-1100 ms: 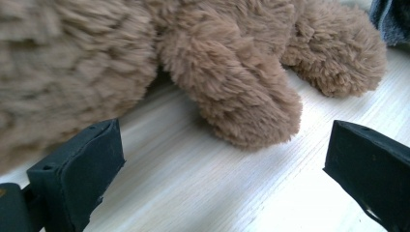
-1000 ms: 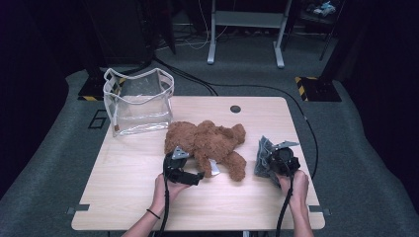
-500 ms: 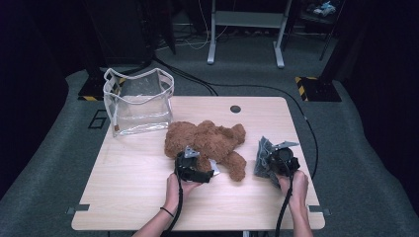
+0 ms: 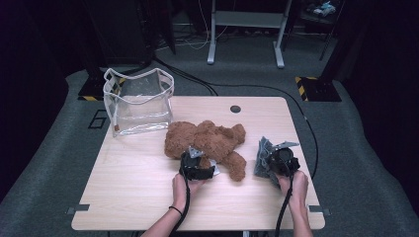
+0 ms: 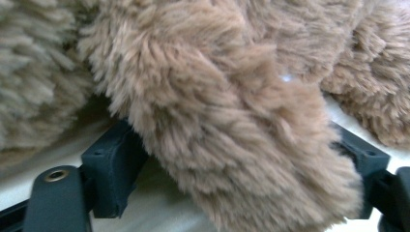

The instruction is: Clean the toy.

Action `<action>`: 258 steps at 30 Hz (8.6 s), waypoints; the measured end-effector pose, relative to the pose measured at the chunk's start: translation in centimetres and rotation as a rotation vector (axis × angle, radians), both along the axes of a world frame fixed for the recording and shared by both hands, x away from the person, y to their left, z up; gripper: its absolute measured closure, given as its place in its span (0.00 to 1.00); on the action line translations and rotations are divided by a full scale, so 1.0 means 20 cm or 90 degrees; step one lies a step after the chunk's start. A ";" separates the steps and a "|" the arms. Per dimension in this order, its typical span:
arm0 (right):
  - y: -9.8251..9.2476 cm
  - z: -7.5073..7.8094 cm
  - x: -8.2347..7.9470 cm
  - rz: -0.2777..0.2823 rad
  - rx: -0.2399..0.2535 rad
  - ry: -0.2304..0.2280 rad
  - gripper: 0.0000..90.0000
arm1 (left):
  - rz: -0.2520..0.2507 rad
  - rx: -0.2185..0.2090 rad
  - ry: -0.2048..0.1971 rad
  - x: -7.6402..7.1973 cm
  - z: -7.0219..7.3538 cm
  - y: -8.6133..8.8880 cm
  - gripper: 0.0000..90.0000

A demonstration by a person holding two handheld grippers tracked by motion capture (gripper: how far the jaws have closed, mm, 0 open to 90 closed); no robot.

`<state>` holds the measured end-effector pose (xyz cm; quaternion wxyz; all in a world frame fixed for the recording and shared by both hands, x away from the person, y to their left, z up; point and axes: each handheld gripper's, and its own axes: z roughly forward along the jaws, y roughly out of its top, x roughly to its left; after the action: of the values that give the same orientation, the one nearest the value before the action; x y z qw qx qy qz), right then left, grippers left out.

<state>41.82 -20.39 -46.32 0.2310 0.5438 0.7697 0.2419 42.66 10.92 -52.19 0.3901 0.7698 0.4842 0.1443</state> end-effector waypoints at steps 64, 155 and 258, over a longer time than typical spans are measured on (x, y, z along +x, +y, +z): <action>-0.04 0.12 0.01 -0.023 -0.004 -0.025 0.81 | -0.200 -0.215 -0.203 -0.09 0.70 0.17 0.85; 0.02 0.09 0.03 -0.013 0.003 -0.019 0.81 | 0.056 0.008 -0.156 0.24 0.29 0.52 0.74; 1.16 0.35 0.63 0.293 -0.001 -0.016 0.83 | -0.064 -0.035 -0.064 0.15 0.08 0.53 0.95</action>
<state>54.41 2.85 -39.27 0.1800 0.3506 0.8707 0.2944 45.74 21.45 -50.54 0.4413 0.7741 0.4284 0.1497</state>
